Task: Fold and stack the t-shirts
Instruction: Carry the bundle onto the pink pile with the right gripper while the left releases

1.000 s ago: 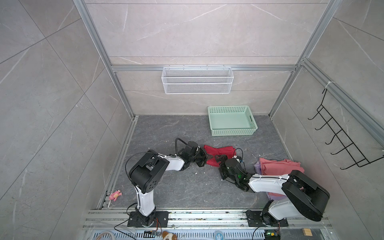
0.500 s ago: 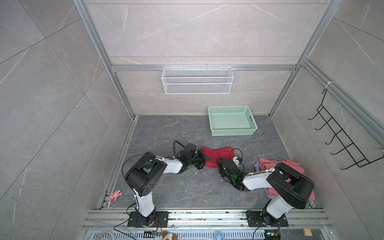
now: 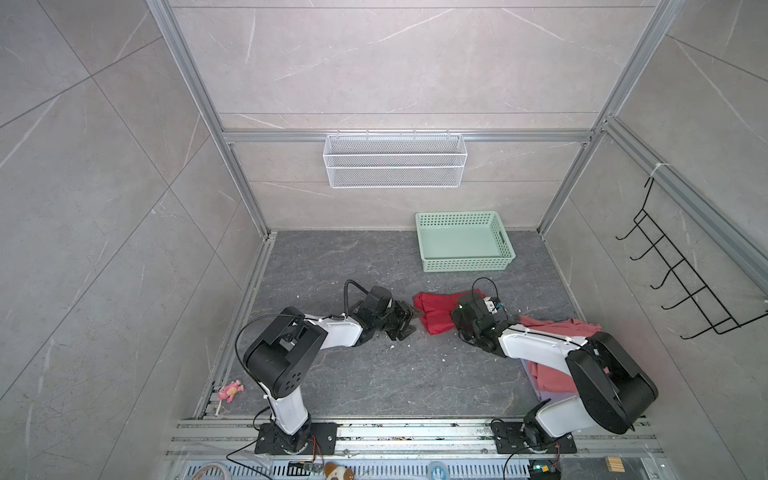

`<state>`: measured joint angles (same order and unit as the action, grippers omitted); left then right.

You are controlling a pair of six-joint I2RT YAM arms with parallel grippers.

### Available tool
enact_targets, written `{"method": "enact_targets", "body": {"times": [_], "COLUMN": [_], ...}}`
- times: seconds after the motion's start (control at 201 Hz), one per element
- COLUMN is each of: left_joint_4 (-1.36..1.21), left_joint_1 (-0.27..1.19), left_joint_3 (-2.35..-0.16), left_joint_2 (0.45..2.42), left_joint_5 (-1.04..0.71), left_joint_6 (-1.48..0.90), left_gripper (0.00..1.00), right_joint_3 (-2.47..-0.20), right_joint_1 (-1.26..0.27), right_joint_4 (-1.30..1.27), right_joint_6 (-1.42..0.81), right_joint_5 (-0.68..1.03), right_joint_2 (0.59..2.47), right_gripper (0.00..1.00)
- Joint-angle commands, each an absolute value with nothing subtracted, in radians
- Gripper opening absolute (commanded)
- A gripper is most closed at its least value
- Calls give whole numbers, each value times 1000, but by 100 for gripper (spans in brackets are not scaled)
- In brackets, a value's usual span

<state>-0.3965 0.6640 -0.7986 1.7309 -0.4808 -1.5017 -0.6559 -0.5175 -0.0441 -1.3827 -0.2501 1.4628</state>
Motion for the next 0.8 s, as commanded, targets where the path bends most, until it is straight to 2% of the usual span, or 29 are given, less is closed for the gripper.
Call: {"method": "enact_targets", "body": {"times": [0.0,0.179,0.562,0.791], "left_joint_4": [-304,-243,-130,-128], "left_joint_1": [642,620,557,546], "left_joint_3": [-798,-813,-833,-870], "left_joint_2": [1663,1635,1586,1628], "left_joint_5": [-466,-441,-403,-407], "left_joint_6": [-1394,-1334,-1211,-1197], "left_gripper": [65,66,67,67], "right_joint_3": [-731,-811,-974,-1140], "right_joint_1": [-462,-315,99,259], "right_joint_4": [203,343,466,571], "right_joint_6": [-1184,-988,-688,-543], "right_joint_5": [-235,-192,87,163], "right_joint_2": [1394,1360,1381,1419], "right_gripper": [0,0,0,0]}}
